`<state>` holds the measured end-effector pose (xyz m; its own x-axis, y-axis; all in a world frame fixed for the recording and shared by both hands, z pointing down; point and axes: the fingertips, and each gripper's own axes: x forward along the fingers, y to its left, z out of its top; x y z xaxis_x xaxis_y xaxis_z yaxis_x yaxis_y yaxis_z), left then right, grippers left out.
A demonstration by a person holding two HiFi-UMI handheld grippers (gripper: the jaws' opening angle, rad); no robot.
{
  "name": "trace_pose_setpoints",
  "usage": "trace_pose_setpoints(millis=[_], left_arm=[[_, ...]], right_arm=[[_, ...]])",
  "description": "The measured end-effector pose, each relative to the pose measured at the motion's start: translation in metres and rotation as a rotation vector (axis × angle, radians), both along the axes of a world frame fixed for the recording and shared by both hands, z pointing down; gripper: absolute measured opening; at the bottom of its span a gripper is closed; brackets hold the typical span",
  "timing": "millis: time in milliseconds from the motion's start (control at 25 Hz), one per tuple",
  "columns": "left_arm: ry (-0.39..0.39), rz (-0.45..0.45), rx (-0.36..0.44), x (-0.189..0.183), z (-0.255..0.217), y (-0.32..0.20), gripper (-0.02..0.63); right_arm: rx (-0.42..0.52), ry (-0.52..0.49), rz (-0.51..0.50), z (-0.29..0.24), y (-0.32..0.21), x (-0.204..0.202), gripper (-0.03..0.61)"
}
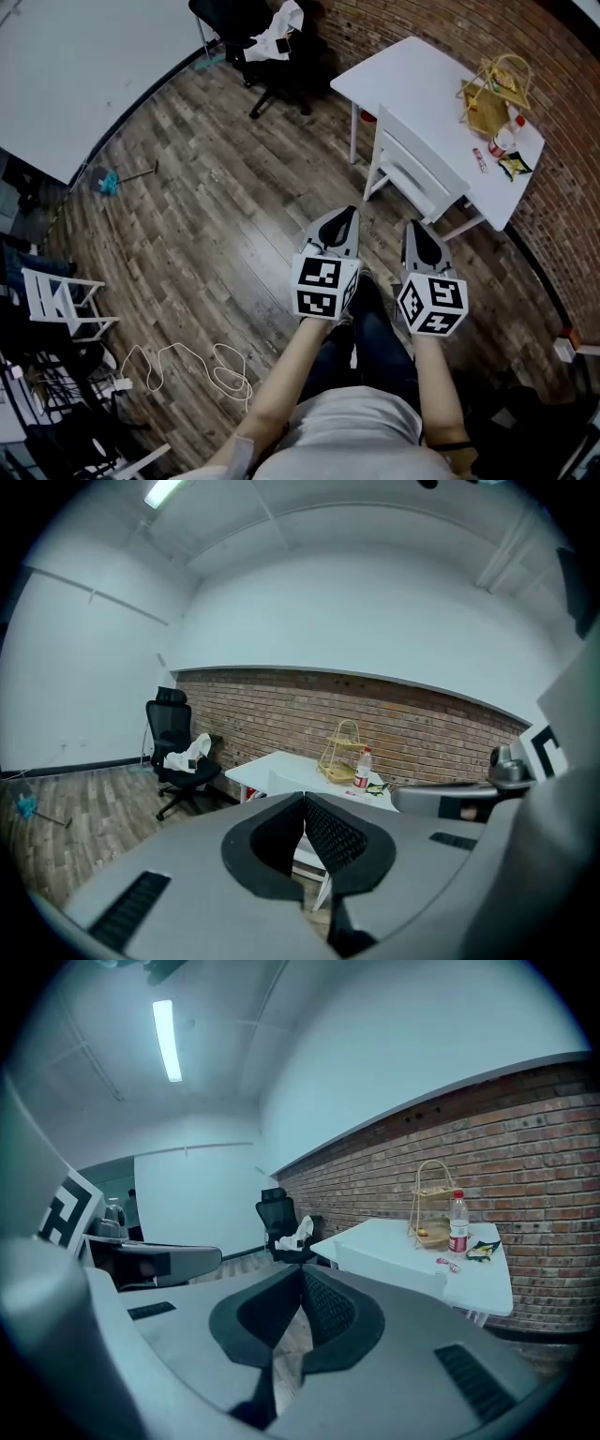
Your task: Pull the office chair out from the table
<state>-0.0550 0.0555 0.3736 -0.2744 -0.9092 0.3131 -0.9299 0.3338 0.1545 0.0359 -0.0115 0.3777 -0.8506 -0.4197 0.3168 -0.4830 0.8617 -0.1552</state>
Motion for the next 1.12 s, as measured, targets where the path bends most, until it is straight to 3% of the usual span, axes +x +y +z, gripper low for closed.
trace_pose_setpoints(millis=[440, 840, 1120], left_arm=[[-0.006, 0.016, -0.03, -0.063, 0.019, -0.083, 0.014], [0.007, 0.15, -0.088, -0.114, 0.033, -0.201, 0.014], [-0.026, 0.249, -0.119, -0.128, 0.04, -0.275, 0.014]], right_arm=[[-0.022, -0.006, 0.011, 0.017, -0.09, -0.067, 0.015], [-0.075, 0.032, 0.04, 0.038, -0.185, -0.133, 0.015], [-0.075, 0.077, 0.066, 0.05, -0.245, -0.154, 0.015]])
